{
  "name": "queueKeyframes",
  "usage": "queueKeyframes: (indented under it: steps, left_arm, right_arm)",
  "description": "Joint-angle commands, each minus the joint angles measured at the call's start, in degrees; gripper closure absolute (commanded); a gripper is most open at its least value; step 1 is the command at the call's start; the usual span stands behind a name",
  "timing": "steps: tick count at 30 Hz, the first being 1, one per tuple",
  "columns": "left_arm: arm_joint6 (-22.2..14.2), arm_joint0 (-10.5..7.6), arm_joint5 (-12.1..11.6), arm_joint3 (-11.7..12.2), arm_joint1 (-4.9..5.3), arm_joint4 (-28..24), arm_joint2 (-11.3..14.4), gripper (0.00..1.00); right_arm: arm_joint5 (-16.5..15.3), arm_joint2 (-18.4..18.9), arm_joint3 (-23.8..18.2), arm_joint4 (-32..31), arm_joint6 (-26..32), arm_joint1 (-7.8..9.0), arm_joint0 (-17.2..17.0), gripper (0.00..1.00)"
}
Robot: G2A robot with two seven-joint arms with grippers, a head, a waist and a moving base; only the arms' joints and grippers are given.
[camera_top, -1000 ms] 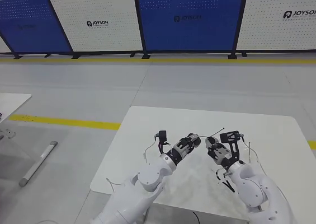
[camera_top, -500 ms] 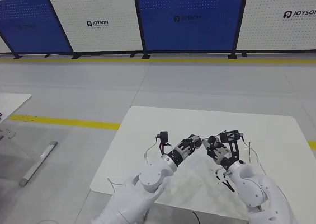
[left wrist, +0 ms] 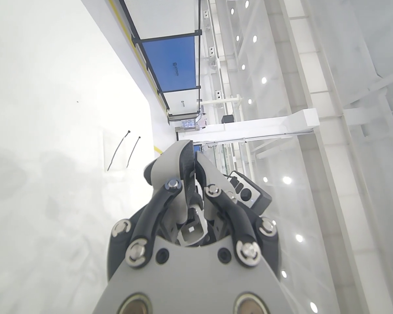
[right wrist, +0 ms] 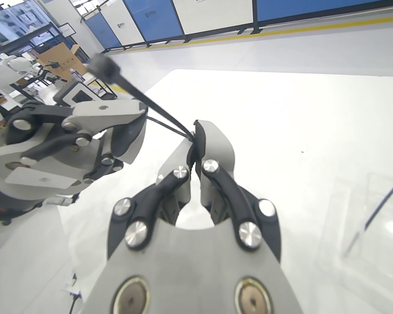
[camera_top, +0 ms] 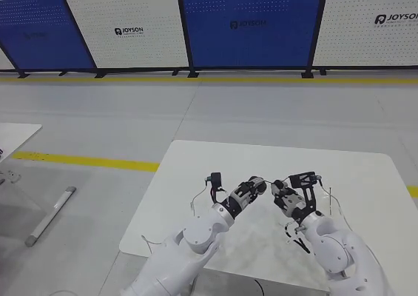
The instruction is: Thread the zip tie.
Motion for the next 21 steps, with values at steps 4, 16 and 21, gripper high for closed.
queueKeyframes:
  steps: [4, 16, 21]
  left_arm:
    - [-0.29, 0.45, -1.30, -0.90, 0.03, 0.05, -0.13, 1.00]
    - [-0.38, 2.48, -3.15, -3.92, 0.25, -0.04, -1.02, 1.00]
    - [-0.25, 3.09, -3.87, -4.56, 0.34, -0.35, -1.58, 1.00]
  right_arm:
    - [0.27, -0.61, 0.59, -0.08, 0.41, 0.01, 0.49, 1.00]
    - [0.50, -1.39, 1.72, -0.57, 0.51, 0.19, 0.93, 1.00]
    - [0.50, -1.71, 2.19, -0.75, 0.62, 0.25, 1.19, 1.00]
